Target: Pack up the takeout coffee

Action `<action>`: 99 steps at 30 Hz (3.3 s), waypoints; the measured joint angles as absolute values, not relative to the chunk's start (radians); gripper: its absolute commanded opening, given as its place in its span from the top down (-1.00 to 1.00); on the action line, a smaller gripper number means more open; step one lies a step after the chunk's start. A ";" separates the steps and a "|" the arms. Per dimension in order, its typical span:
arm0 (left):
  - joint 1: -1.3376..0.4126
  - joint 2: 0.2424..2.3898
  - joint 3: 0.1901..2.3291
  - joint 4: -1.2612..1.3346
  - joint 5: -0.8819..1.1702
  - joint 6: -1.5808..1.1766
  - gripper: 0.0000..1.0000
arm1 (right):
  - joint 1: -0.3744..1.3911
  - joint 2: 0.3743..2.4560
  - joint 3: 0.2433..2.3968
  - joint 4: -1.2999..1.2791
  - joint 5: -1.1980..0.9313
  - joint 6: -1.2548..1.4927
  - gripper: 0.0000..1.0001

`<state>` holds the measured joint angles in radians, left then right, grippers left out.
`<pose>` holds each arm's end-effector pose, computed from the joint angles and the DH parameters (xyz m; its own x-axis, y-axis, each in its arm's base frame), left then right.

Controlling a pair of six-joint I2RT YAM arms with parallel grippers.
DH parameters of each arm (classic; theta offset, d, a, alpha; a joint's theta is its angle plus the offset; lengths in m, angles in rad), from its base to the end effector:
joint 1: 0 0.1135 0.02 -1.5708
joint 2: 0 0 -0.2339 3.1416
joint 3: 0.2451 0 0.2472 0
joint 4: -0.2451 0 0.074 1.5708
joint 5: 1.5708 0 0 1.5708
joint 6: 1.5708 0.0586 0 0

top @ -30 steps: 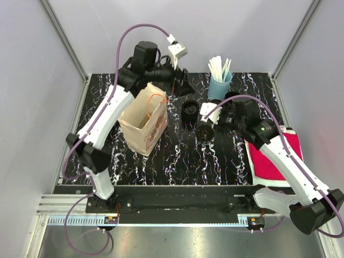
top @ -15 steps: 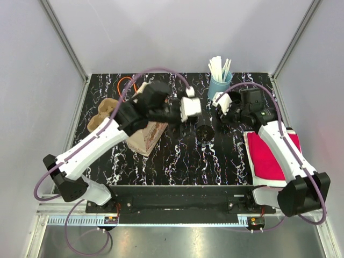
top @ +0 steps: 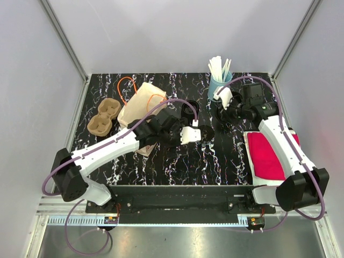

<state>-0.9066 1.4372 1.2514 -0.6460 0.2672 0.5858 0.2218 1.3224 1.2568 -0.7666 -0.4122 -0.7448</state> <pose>0.1872 -0.2643 0.2635 0.1008 0.7363 -0.6691 0.9761 0.0570 0.2098 0.2794 0.0871 0.2899 -0.2154 -0.6852 -0.6958 -0.8305 0.5033 -0.2386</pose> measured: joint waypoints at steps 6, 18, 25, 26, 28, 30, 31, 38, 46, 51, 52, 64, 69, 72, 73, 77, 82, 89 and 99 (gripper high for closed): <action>-0.906 1.443 1.164 -0.633 0.203 0.683 -0.98 | 0.200 1.309 1.258 -0.766 -0.413 -0.717 1.00; -0.906 1.562 1.059 -0.522 -0.023 0.866 -0.98 | 0.188 1.264 1.270 -0.760 -0.432 -0.682 1.00; -0.903 1.634 1.011 -0.443 -0.123 0.936 -0.98 | 0.188 1.240 1.270 -0.757 -0.440 -0.673 1.00; -0.899 1.645 1.007 -0.434 -0.134 0.942 -0.98 | 0.188 1.239 1.270 -0.756 -0.440 -0.672 1.00; -0.887 1.666 1.005 -0.421 -0.146 0.950 -0.98 | 0.188 1.239 1.270 -0.754 -0.440 -0.672 1.00; -0.865 1.679 1.005 -0.413 -0.150 0.952 -0.98 | 0.188 1.239 1.270 -0.753 -0.440 -0.672 1.00; -0.846 1.683 1.005 -0.409 -0.150 0.952 -0.98 | 0.188 1.238 1.270 -0.753 -0.440 -0.672 1.00; -0.731 1.689 1.006 -0.393 -0.156 0.955 -0.98 | 0.188 1.232 1.270 -0.752 -0.452 -0.672 1.00; -0.672 1.726 1.013 -0.379 -0.168 0.976 -0.98 | 0.188 1.230 1.270 -0.754 -0.476 -0.672 1.00; -0.613 1.733 1.023 -0.371 -0.169 0.980 -0.98 | 0.188 1.234 1.275 -0.781 -0.495 -0.675 1.00; -0.604 1.734 1.023 -0.371 -0.169 0.981 -0.98 | 0.188 1.238 1.279 -0.792 -0.498 -0.676 1.00; -0.562 1.726 1.179 -0.447 0.035 0.857 -0.98 | 0.202 1.349 1.374 -0.928 -0.513 -0.699 1.00; -0.562 1.684 1.250 -0.458 0.253 0.689 -0.98 | 0.240 1.410 1.406 -0.986 -0.501 -0.707 0.99; -0.564 1.670 1.275 -0.432 0.350 0.583 -0.98 | 0.278 1.431 1.406 -1.011 -0.482 -0.711 0.98; -0.564 1.663 1.276 -0.411 0.381 0.530 -0.98 | 0.293 1.437 1.407 -1.021 -0.478 -0.712 0.98; -0.564 1.654 1.256 -0.319 0.440 0.382 -0.98 | 0.343 1.462 1.411 -1.049 -0.464 -0.714 0.96; -0.562 1.654 1.214 -0.220 0.464 0.220 -0.98 | 0.385 1.520 1.440 -1.079 -0.456 -0.713 0.95; -0.517 1.654 1.153 -0.135 0.485 0.083 -0.98 | 0.419 1.594 1.463 -1.097 -0.423 -0.705 0.95; -0.477 1.605 1.060 -0.028 0.526 0.025 -0.98 | 0.470 1.628 1.466 -1.060 -0.363 -0.671 0.96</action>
